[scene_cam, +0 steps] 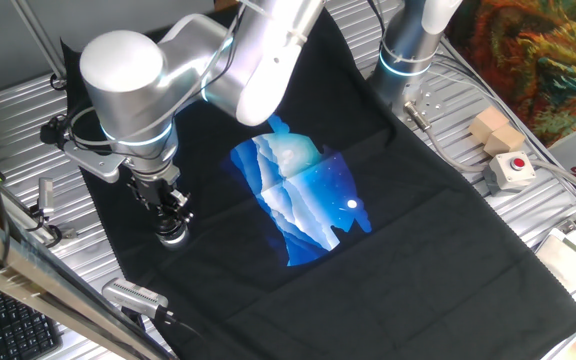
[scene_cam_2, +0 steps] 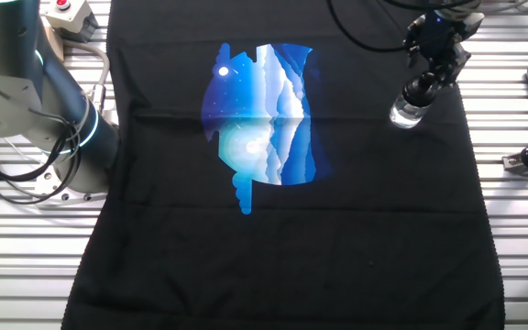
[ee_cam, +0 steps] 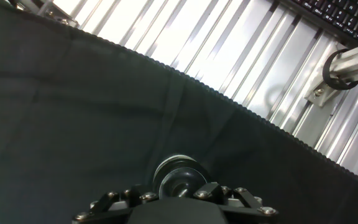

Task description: Screw the lid onto the jar

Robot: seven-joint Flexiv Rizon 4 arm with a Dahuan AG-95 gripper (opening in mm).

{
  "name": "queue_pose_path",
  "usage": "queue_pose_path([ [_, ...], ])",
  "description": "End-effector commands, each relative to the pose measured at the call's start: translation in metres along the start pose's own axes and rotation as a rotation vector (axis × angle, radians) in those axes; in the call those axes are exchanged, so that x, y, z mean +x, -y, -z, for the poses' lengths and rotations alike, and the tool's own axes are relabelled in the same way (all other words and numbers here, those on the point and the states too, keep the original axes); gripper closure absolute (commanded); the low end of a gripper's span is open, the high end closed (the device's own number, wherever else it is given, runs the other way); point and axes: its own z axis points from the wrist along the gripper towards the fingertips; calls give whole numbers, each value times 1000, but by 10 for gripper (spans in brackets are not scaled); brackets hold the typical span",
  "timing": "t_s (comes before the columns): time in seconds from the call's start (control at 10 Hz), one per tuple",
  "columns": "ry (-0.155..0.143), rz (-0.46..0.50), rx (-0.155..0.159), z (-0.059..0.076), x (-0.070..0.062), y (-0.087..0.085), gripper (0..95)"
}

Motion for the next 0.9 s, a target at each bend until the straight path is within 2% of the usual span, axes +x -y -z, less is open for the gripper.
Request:
queue_pose_path([
  [0.1,1,-2,0,-1,1,0,380],
  [0.2,3,-3,-1,-3,1,0,570],
  [0.9,4,-6,-2,-7,2,2,570],
])
